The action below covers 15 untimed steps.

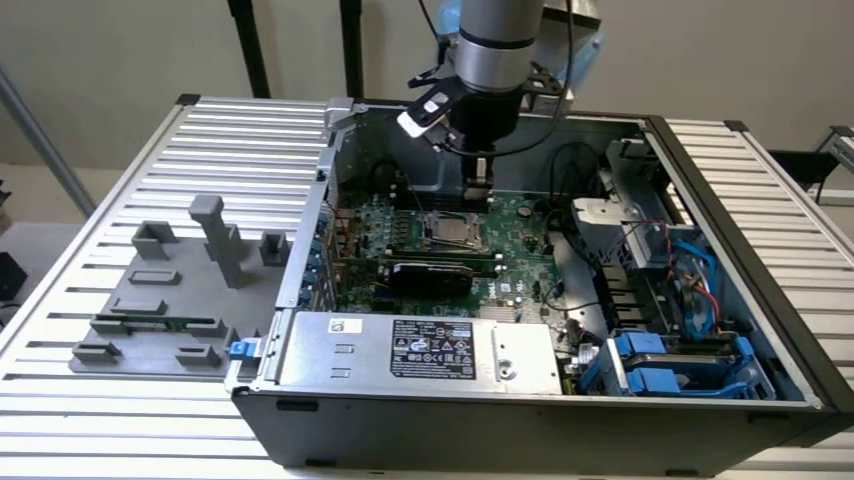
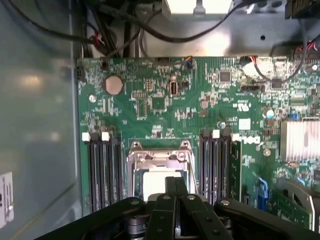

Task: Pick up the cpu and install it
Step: 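Close the cpu cover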

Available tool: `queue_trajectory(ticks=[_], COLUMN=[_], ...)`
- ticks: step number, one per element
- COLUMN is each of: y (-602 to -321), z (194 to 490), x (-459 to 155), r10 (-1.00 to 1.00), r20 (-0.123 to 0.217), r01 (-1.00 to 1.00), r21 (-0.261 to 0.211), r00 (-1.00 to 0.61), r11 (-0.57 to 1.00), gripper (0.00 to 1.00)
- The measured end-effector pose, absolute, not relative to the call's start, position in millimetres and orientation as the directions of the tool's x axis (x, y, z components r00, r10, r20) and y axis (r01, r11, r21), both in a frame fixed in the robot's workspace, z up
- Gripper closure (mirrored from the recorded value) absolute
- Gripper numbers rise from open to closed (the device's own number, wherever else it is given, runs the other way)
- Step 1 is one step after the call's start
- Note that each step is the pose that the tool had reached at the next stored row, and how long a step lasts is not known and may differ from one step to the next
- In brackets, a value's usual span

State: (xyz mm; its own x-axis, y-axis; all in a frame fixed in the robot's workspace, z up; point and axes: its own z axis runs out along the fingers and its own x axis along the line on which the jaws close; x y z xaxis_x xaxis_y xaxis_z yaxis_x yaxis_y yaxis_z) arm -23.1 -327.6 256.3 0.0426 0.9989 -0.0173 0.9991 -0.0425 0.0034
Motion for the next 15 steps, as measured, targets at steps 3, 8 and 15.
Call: queue_trajectory(ticks=[3, 8, 15], y=[-328, -328, -328], z=[254, 250, 247], x=[-35, -56, -68], r10=[0.999, 0.999, 0.999], r20=[-0.017, -0.017, -0.009], r01=[0.999, 0.999, 0.999], r21=[0.001, -0.004, -0.025], r00=[0.042, 0.041, 0.04], r11=[-0.042, -0.041, -0.04], gripper=[0.89, 0.89, 0.89])
